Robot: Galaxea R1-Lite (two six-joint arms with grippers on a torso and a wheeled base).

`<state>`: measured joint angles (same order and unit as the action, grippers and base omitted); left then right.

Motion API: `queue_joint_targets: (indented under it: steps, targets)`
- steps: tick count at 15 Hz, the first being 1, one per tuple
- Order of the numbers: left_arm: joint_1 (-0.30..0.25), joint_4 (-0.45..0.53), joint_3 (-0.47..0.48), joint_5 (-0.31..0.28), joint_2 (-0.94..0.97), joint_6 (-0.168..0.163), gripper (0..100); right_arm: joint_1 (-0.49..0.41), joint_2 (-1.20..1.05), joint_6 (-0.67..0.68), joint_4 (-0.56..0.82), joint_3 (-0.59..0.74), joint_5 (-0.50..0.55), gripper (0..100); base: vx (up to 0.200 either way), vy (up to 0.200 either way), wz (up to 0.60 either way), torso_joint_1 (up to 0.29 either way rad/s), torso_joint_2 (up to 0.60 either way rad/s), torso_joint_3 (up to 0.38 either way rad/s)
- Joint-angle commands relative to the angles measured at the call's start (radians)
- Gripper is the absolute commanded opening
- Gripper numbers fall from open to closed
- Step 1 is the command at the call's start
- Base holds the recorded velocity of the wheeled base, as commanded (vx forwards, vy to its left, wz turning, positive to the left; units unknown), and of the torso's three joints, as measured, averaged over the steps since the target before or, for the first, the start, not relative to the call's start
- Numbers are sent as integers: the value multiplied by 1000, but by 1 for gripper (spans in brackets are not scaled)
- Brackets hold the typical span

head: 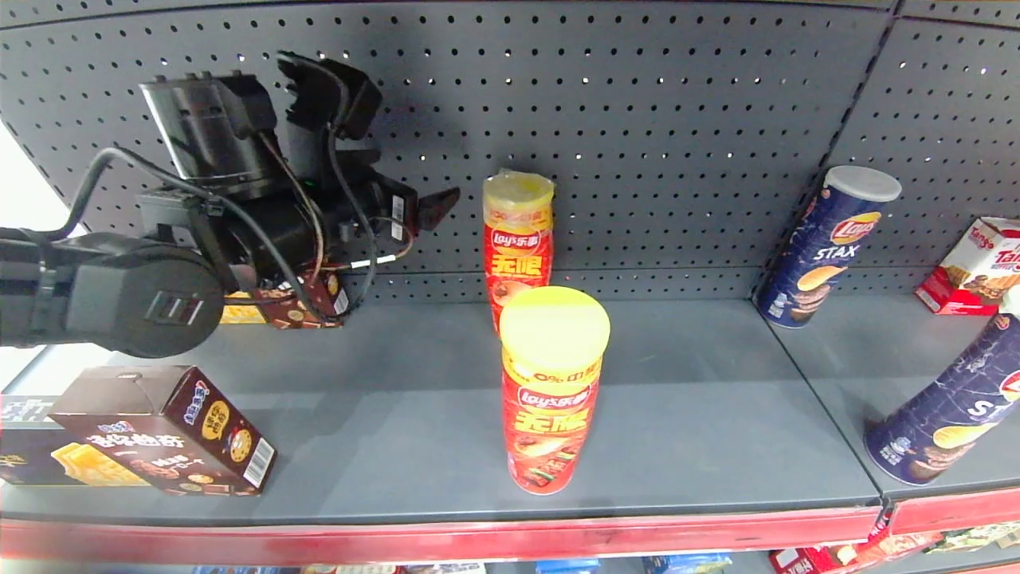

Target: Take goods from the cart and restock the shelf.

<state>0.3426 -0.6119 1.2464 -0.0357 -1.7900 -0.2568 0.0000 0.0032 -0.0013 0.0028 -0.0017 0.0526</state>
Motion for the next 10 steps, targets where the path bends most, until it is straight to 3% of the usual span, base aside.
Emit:
queue_joint_targets:
  steps: [1,5,10]
  targets:
    - [-2,11,-12,4,100,-1,100,0,1,-3,0,0,-7,100,0,0,0,0,0,0]
    - [3,77,-64,36,224,-4,100,0,1,-2,0,0,-51,100,0,0,0,0,0,0]
    - [-7,55,-306,65,377,5,100,2,1,18,-3,-23,-39,100,0,0,0,0,0,0]
